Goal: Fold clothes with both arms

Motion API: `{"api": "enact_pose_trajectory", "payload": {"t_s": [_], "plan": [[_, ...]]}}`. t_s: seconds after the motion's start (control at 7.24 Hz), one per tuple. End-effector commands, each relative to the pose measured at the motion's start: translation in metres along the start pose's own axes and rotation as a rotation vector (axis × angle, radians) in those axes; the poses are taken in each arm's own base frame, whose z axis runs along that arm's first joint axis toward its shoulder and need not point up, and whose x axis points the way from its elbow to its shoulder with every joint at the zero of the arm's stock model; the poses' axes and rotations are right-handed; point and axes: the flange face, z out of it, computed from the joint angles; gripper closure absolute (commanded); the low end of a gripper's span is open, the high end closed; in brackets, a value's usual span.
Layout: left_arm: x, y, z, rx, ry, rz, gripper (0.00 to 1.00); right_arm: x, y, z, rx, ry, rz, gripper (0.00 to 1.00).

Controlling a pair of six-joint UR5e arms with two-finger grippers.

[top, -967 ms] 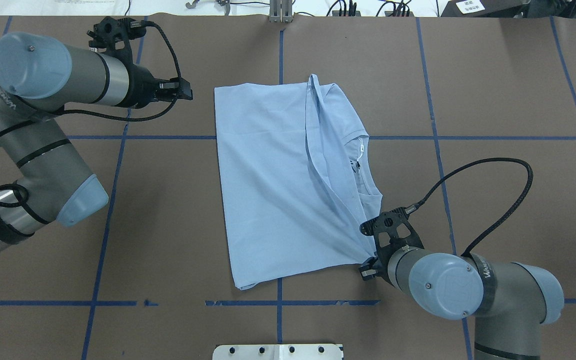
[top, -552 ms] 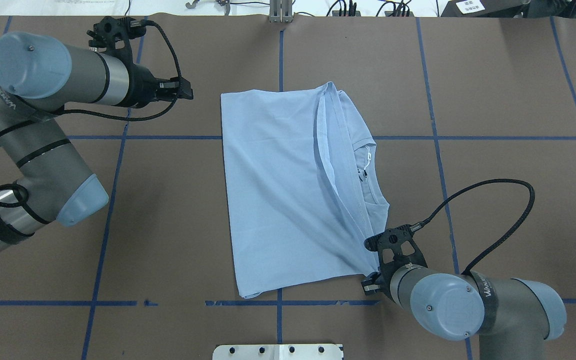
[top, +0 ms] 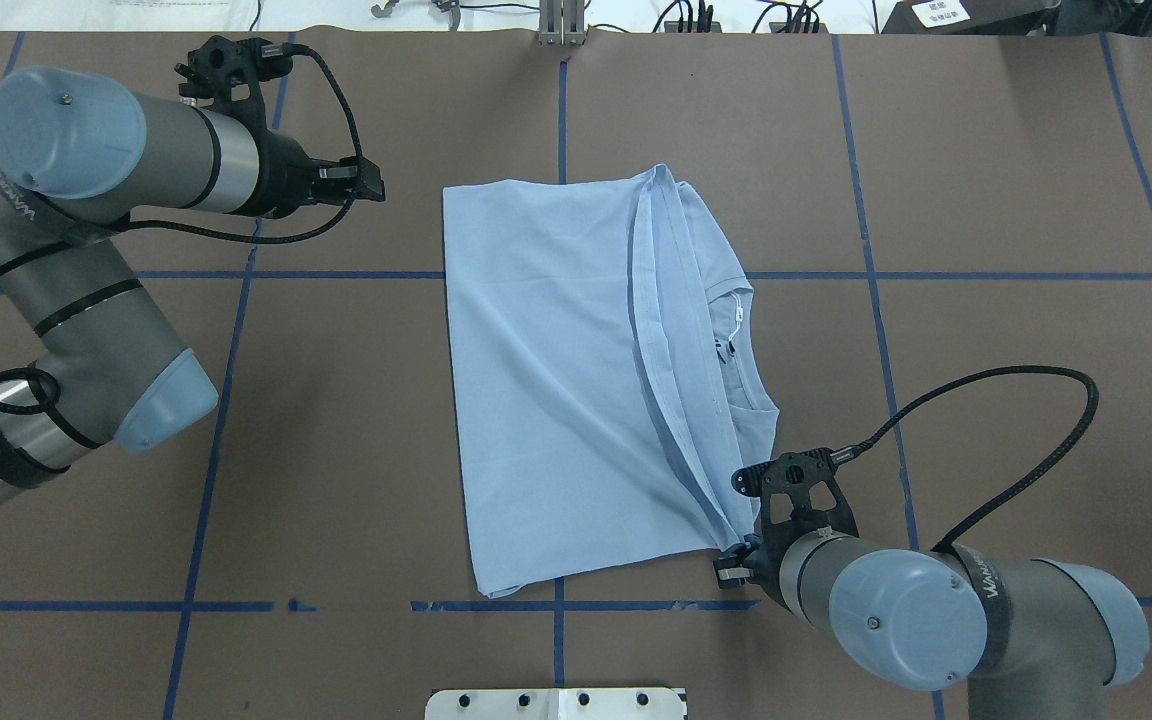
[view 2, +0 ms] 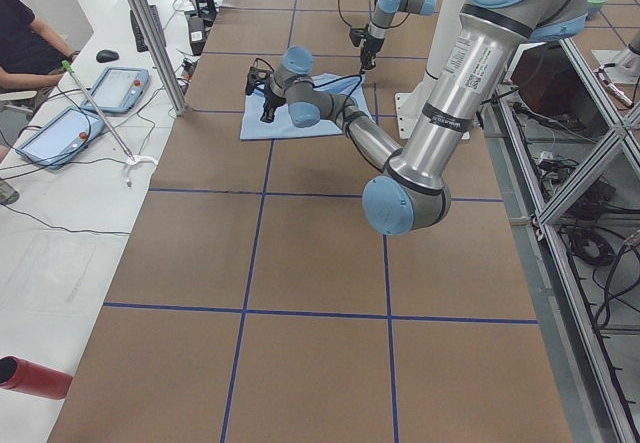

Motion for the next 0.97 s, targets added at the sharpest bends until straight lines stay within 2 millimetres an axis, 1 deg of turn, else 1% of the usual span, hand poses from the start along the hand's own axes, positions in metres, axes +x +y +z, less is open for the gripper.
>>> {"api": "enact_pose_trajectory", "payload": {"t_s": [0.0, 0.14, 0.28, 0.41, 0.55, 0.69, 0.83], "plan": [[-0.001, 0.000, 0.001, -0.002, -0.003, -0.001, 0.45, -0.002, -0.003, -0.007, 0.017, -0.017, 0.295, 0.43], [-0.003, 0.001, 0.002, -0.002, -0.005, 0.000, 0.45, 0.012, -0.001, -0.001, 0.034, 0.013, 0.317, 0.44], [-0.002, 0.001, 0.001, -0.002, -0.003, 0.001, 0.45, 0.004, -0.001, -0.002, 0.034, -0.001, 0.323, 0.43], [-0.001, 0.001, 0.002, -0.003, -0.002, 0.000, 0.45, 0.001, 0.000, -0.001, 0.033, -0.002, 0.369, 0.41], [0.000, 0.000, 0.000, 0.000, 0.001, 0.000, 0.45, 0.003, -0.001, 0.000, 0.037, 0.000, 0.467, 0.39], [0.000, 0.000, 0.000, 0.000, 0.001, 0.000, 0.45, -0.002, -0.001, 0.002, 0.038, -0.006, 0.583, 0.38], [0.001, 0.000, 0.000, 0.001, 0.002, -0.001, 0.45, -0.009, -0.002, 0.006, 0.038, -0.012, 0.685, 0.32]]}}
